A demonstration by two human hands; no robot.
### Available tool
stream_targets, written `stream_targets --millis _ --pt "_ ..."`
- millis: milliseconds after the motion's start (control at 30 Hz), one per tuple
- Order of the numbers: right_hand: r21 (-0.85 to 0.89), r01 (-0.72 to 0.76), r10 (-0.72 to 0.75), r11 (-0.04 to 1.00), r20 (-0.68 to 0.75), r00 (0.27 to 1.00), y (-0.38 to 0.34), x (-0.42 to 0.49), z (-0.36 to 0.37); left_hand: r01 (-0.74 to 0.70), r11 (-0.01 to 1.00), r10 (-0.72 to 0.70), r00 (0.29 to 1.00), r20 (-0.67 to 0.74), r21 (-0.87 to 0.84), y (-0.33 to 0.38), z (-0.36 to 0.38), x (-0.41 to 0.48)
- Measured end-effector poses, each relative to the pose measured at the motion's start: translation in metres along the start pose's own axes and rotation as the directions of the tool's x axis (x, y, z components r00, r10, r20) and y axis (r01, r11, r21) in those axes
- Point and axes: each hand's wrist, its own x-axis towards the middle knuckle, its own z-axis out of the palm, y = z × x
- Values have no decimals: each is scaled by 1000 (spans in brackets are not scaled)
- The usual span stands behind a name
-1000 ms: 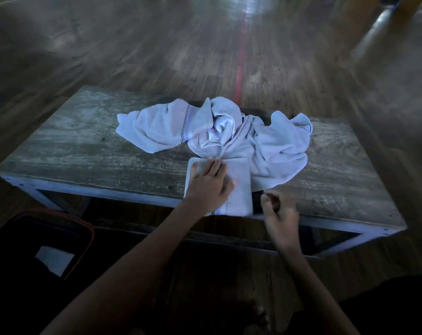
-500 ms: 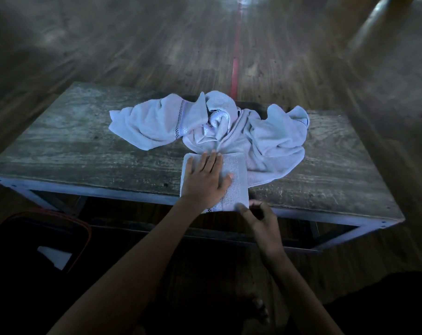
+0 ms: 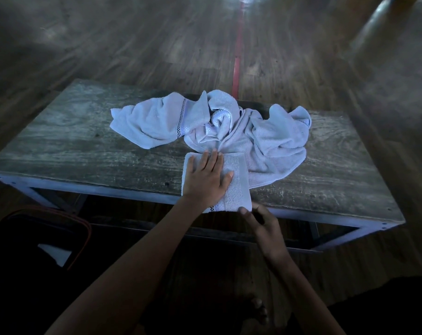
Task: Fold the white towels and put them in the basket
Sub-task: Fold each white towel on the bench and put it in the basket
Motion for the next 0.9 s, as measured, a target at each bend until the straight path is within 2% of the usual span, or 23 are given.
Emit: stream_targets --millis 167,233,300,333,400,433,500,567,633,767,900 --pt "-126 -29 29 992 -4 1000 -1 2 -5 -8 1000 7 999 53 17 -1 -4 0" --pt "-72 -44 35 996 -117 992 -9 7 -4 -17 1000 18 997 73 -10 -3 -6 -1" --pt "4 -19 19 1000 -248 969 -21 17 -3 -25 992 36 995 90 -124 -6 -10 0" --pt "-30 0 -9 1000 -287 958 -28 23 -3 -17 979 34 996 79 -203 -9 -13 -1" --pt "-261 11 -93 965 -304 948 -37 40 -3 32 933 -47 998 -32 -359 -12 -21 -8" --pt "-388 -12 -110 921 -289 951 -42 48 -2 84 912 -136 986 -102 -401 -14 -25 -12" --pt "-538 -83 -39 839 -213 976 -48 64 -1 263 874 -344 929 -138 -409 -20 -32 -19" --pt "-587 -118 58 801 -120 991 -47 76 1 443 816 -477 879 -1 -372 -26 -36 -25" --pt "-611 -137 92 780 -105 990 -46 83 2 518 791 -506 853 128 -325 -32 -38 -28" --pt "-573 -180 150 799 -100 984 -49 84 9 532 764 -468 847 254 -366 -36 -41 -24" --pt "-542 -200 178 816 -93 980 -52 83 14 539 695 -443 842 308 -476 -35 -49 -19"
